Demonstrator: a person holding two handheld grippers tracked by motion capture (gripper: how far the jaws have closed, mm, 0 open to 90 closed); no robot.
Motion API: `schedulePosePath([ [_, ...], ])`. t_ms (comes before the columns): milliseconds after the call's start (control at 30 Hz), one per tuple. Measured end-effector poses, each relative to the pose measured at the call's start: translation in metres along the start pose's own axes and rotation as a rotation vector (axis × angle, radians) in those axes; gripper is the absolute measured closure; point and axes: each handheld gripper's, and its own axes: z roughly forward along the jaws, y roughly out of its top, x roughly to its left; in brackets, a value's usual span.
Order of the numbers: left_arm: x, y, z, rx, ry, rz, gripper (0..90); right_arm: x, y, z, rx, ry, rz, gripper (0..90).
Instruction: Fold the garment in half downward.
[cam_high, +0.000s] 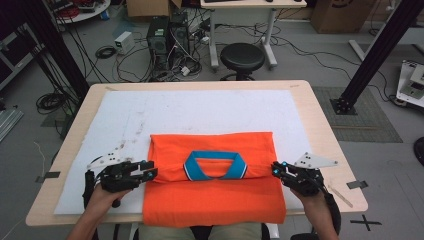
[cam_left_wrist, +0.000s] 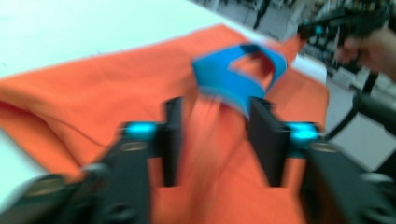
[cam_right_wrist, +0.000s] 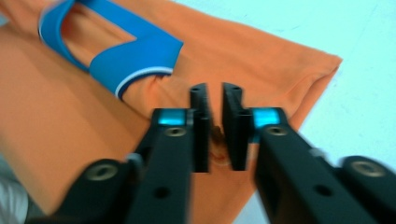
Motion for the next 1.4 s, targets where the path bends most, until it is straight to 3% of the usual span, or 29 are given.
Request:
schedulePosePath([
  [100,0.012,0.011,0.002,-0.045,0.105,-0.007,36.6,-0.005,0.006,0.001,-0.033,-0.025,0.036,65.4],
  [167,0.021,0.018,0.006,-0.055,0.177,-0.019,36.5,-0.008,0.011,0.004,-0.042,-0.052,0.038,64.1],
  [267,0.035,0.027,0.016,-0.043,0.243,-0.039,36.0,-0.015,0.021,0.015,-0.041,-0.094,0.048,60.6],
  [333,0.042,0.031,0.023,-0.031,0.248,-0.049,36.6,-0.02,0.026,0.024,-0.038,-0.109,0.058,58.3],
  [433,0.047,0.038,0.032,-0.031,0.263,-0.03,36.6,-0.027,0.034,0.038,-0.025,-0.132,0.072,53.2],
  [600,0.064,0.044,0.051,0.043,0.322,-0.042,33.5,-0.041,0.049,0.064,0.006,-0.177,0.076,42.5],
  [800,0.088,0.045,0.07,0.133,0.396,-0.059,33.3,-0.066,0.055,0.095,0.104,-0.214,0.126,41.0],
  [867,0.093,0.043,0.073,0.134,0.422,-0.06,33.5,-0.075,0.057,0.106,0.14,-0.232,0.151,40.3],
  [1033,0.105,0.033,0.08,0.188,0.444,-0.107,35.0,-0.089,0.055,0.124,0.189,-0.233,0.216,41.9],
  [1133,0.105,0.033,0.081,0.191,0.438,-0.106,41.9,-0.092,0.052,0.127,0.221,-0.23,0.221,45.9],
  [1233,0.103,0.032,0.083,0.221,0.425,-0.083,56.3,-0.095,0.05,0.129,0.235,-0.214,0.225,53.6],
  [1300,0.101,0.032,0.085,0.242,0.426,-0.071,70.5,-0.097,0.048,0.131,0.248,-0.175,0.247,63.0],
  [1333,0.101,0.032,0.085,0.244,0.429,-0.069,77.7,-0.098,0.049,0.13,0.248,-0.166,0.254,72.7],
  [1400,0.1,0.032,0.085,0.243,0.445,-0.078,82.1,-0.098,0.049,0.129,0.246,-0.146,0.237,80.7],
])
